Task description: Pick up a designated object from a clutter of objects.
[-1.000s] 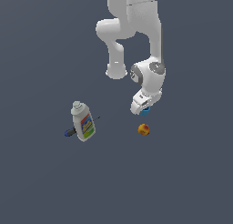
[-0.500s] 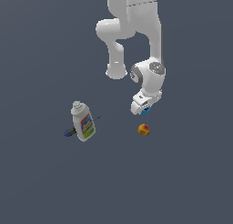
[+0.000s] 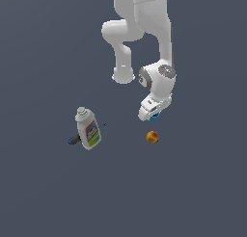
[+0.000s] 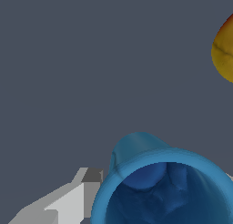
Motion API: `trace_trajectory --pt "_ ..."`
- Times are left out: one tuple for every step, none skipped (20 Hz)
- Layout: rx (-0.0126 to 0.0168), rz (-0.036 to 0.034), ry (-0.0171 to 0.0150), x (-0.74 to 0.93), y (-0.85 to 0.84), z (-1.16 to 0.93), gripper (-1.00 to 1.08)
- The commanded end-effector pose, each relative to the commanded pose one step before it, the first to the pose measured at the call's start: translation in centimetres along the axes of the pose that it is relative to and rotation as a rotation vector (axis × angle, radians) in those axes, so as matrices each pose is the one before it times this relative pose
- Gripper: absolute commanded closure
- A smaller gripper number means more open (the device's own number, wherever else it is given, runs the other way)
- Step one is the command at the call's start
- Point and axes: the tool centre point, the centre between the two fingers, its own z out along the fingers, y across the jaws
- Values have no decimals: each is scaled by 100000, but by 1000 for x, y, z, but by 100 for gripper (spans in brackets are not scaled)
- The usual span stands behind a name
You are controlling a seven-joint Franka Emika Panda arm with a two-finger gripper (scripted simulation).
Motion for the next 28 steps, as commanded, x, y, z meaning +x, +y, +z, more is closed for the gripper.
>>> trace_trajectory --pt "-48 23 145 283 295 -704 108" --pt "0 0 0 128 146 -358 108" --pt "0 0 0 144 162 -400 108" --pt "0 0 0 159 178 -442 108" --pt "63 -25 13 177 187 -484 108" --pt "0 0 0 191 210 -527 108" --pt "63 -27 8 209 218 -566 108" --pt "0 0 0 223 242 -612 108" --pt "63 -26 11 241 252 -653 108" --pt "63 -25 13 257 268 -697 108" --pt "0 0 0 272 291 -742 108" --pt "62 -25 16 290 303 -786 108" --pt "62 -25 18 305 319 -827 108" --pt "0 0 0 311 332 -844 108" --pt "61 -26 20 314 330 -849 108" --pt "0 0 0 315 336 -851 108" --pt "59 -27 22 317 335 -857 108" --pt "0 0 0 319 343 -859 108" --pt "0 0 0 321 346 -863 108" --pt "56 -30 26 324 345 -872 108" --pt "0 0 0 326 353 -872 108" --pt "0 0 0 329 357 -876 108" --pt "0 0 0 332 361 -880 108" --pt "0 0 0 335 364 -884 108" --pt "0 0 0 338 368 -888 108" --pt "0 0 0 341 371 -891 108" --pt "-65 23 -8 343 370 -901 108" --pt "0 0 0 348 376 -895 108"
